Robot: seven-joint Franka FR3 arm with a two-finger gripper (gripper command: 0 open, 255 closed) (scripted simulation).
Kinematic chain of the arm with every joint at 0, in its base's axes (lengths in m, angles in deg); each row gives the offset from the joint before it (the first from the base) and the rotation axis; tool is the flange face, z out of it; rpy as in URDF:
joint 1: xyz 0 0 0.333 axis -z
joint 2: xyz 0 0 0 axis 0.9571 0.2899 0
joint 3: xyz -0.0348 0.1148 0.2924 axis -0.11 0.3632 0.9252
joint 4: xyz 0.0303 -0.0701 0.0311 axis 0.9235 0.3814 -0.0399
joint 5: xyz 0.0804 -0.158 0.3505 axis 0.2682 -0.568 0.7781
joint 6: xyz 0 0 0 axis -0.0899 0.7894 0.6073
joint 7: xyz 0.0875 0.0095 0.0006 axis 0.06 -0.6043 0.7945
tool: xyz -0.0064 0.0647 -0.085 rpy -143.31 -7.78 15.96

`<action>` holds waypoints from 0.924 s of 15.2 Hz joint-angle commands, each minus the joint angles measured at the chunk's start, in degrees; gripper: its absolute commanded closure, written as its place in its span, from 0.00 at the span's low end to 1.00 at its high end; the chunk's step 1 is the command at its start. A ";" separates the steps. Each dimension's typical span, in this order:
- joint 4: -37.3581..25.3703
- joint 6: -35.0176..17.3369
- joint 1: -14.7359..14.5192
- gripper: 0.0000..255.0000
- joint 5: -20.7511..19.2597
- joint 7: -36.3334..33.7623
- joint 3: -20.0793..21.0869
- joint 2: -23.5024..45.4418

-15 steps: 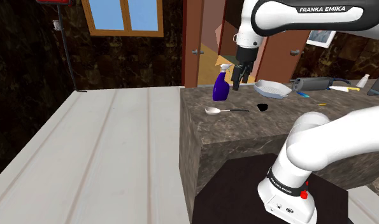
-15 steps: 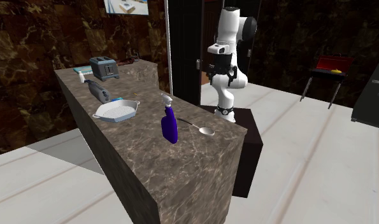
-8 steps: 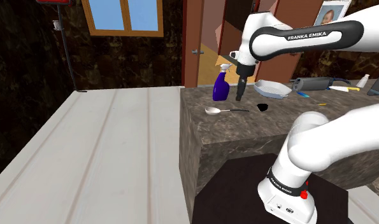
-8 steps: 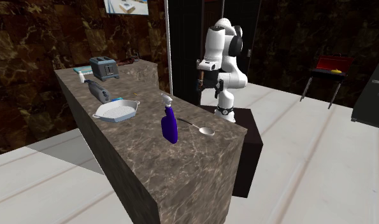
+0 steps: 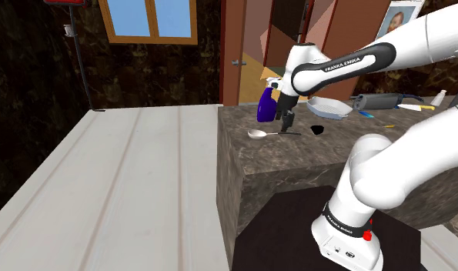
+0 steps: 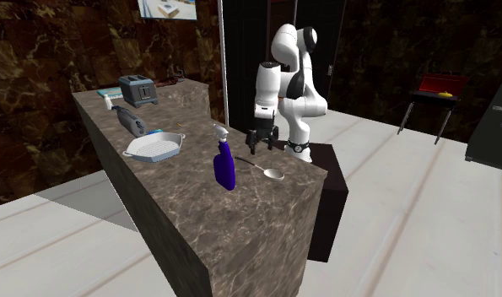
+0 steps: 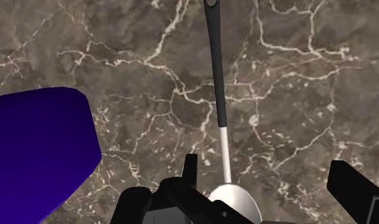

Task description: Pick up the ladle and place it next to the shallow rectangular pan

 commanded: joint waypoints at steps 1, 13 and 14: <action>-0.43 -4.96 -2.51 0.00 -0.67 6.87 -4.25 3.87; 1.25 -14.52 -5.34 0.00 -0.14 9.81 -9.32 11.34; 1.25 -14.52 -5.35 0.00 -0.14 9.81 -9.32 11.34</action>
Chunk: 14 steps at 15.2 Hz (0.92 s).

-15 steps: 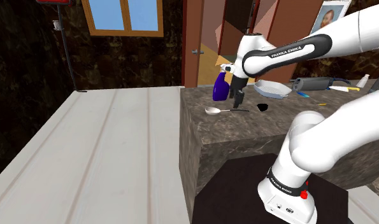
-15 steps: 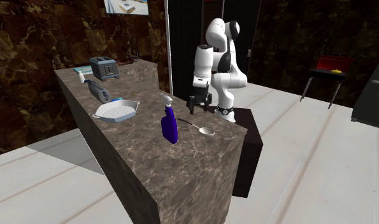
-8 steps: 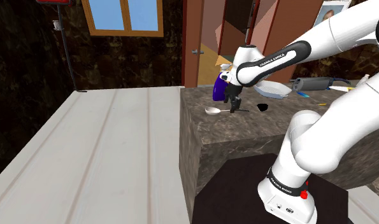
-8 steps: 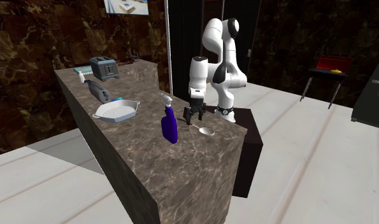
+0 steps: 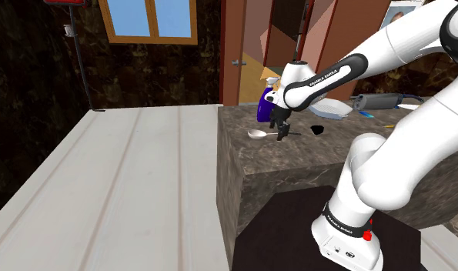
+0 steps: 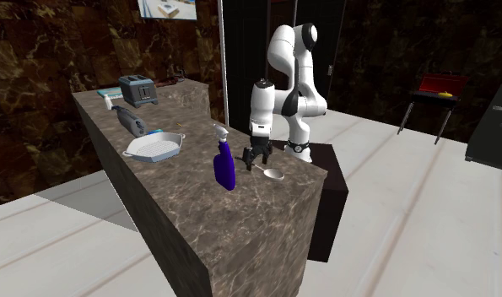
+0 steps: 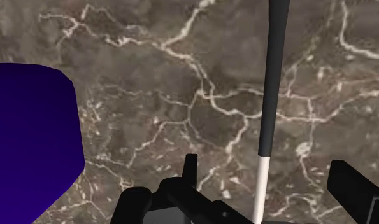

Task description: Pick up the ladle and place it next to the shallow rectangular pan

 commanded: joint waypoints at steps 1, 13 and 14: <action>0.01 -0.06 -0.02 0.00 0.01 0.01 -0.03 0.05; 0.01 -0.05 -0.01 1.00 0.01 0.01 -0.02 0.04; -0.31 1.01 0.20 1.00 -0.07 -0.11 0.42 -0.72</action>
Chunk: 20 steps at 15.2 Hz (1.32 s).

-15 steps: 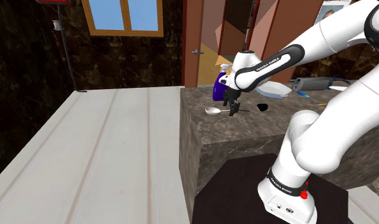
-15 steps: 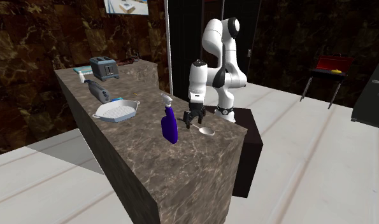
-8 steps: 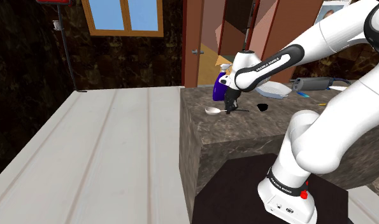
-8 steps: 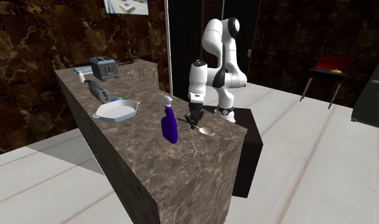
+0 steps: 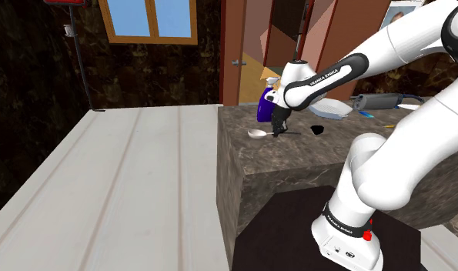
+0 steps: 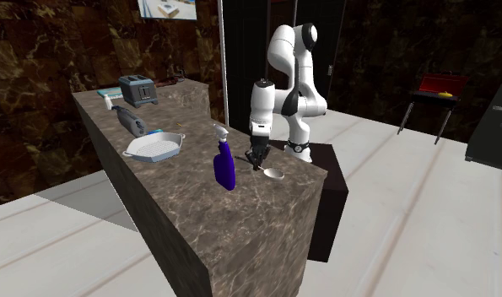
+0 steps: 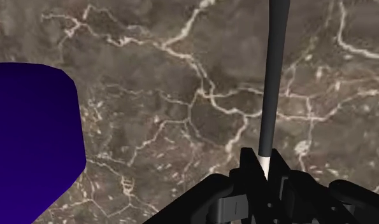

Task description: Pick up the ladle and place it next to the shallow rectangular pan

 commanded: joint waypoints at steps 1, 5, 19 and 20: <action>-0.54 1.59 0.29 1.00 -0.07 -0.12 0.62 -1.09; -1.98 5.70 0.93 1.00 -0.05 -0.40 2.30 -3.79; -8.55 18.71 1.67 1.00 1.57 -0.45 7.24 -10.26; -9.10 19.57 1.67 1.00 1.73 -0.42 7.54 -10.56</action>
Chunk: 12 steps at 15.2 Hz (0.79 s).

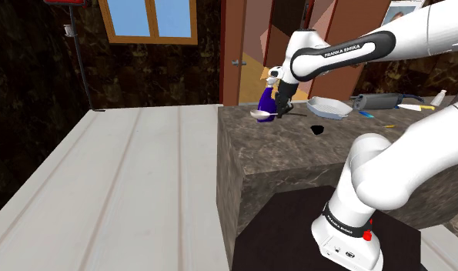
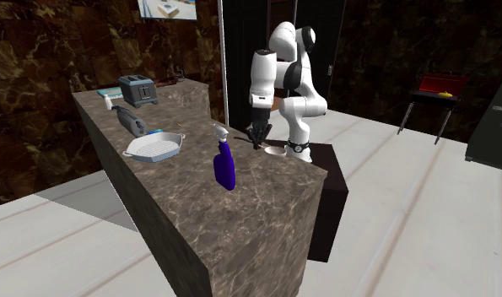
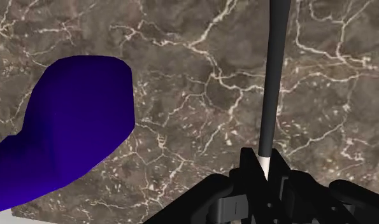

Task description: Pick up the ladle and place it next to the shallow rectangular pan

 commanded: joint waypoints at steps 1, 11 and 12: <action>-0.83 1.25 0.00 1.00 0.22 0.10 0.39 -0.41; -4.82 2.94 5.20 1.00 -4.23 14.45 -10.86 -1.79; -5.58 3.04 5.39 1.00 -4.49 15.94 -12.17 -1.59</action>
